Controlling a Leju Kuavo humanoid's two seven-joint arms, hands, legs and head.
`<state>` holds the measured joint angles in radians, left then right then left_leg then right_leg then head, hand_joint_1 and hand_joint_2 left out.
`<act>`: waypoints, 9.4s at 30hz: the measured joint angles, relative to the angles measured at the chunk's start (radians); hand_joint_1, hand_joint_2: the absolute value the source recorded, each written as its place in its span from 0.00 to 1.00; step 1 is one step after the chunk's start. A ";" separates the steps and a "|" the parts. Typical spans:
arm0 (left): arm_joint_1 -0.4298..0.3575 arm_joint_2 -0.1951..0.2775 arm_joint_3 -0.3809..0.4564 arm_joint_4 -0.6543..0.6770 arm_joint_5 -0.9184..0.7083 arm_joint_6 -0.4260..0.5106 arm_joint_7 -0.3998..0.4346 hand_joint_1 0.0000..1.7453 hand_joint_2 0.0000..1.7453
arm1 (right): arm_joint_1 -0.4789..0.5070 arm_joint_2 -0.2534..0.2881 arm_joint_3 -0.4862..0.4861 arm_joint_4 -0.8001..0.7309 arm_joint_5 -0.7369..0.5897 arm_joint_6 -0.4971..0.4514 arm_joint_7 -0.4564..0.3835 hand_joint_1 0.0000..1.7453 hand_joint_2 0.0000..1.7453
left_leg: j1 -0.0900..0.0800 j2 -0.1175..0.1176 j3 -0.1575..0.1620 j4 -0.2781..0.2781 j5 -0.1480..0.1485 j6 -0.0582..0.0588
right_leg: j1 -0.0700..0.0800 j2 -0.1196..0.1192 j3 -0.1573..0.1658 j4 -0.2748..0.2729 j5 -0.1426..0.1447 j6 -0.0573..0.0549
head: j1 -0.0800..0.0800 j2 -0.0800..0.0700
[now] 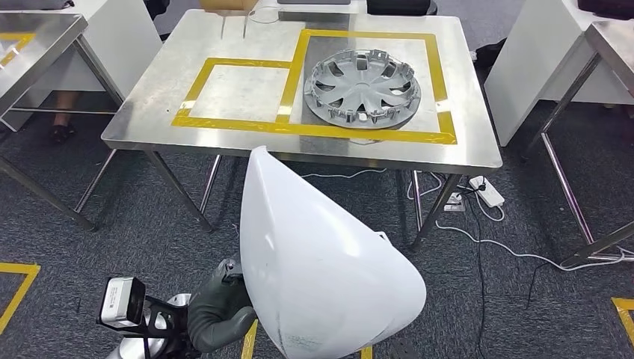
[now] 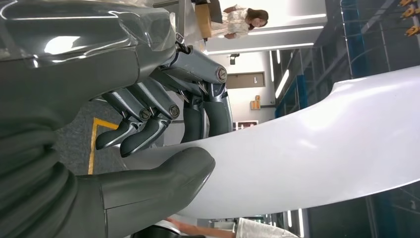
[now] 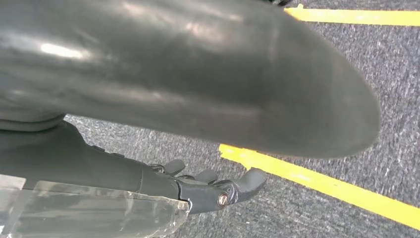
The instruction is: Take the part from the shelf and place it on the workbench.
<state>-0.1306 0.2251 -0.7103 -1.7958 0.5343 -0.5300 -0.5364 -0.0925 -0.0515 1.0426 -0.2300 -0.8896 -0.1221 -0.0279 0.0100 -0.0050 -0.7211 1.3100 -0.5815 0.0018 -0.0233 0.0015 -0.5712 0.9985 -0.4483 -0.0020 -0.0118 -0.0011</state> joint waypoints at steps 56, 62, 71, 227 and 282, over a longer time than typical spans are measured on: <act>0.009 0.001 0.007 0.000 -0.021 0.007 -0.024 1.00 1.00 | -0.009 -0.001 -0.001 -0.004 0.026 0.007 0.014 0.00 0.00 | -0.020 -0.013 0.233 -0.320 0.066 0.039 | -0.004 -0.004 -0.053 0.001 0.039 0.031 | 0.003 0.000; 0.005 0.001 0.005 -0.001 -0.019 0.008 -0.019 1.00 1.00 | -0.007 -0.002 -0.005 -0.004 0.024 0.007 0.015 0.00 0.00 | -0.004 -0.001 0.042 -0.025 -0.012 0.003 | -0.008 0.003 -0.001 -0.002 -0.001 0.001 | 0.000 0.000; 0.000 0.002 -0.001 -0.003 -0.014 0.007 -0.012 1.00 1.00 | -0.002 0.010 -0.010 -0.004 0.020 0.008 0.012 0.00 0.00 | -0.028 -0.001 0.084 -0.315 0.183 0.068 | 0.002 0.012 0.079 -0.011 -0.060 0.030 | 0.001 0.000; -0.072 -0.051 -0.070 0.100 -0.010 0.263 0.126 0.00 0.00 | 0.026 0.017 -0.059 0.029 -0.007 0.023 -0.054 0.00 0.00 | -0.021 0.010 0.224 -0.360 0.118 0.071 | 0.002 -0.002 -0.102 0.028 0.052 0.033 | -0.004 0.000; -0.059 -0.059 -0.028 0.098 0.004 0.205 0.129 0.00 0.00 | -0.025 0.012 -0.060 0.030 0.018 0.027 0.006 0.00 0.00 | 0.005 0.002 0.200 -0.250 0.093 0.006 | -0.006 -0.005 -0.031 -0.012 0.049 0.031 | 0.000 0.000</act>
<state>-0.1897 0.1660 -0.7386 -1.6975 0.5378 -0.3247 -0.4077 -0.1170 -0.0399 0.9827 -0.1997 -0.8721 -0.0954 -0.0217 0.0147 -0.0026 -0.5210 1.0603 -0.4885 0.0081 -0.0291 -0.0037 -0.6027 0.9867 -0.3989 0.0287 -0.0122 -0.0010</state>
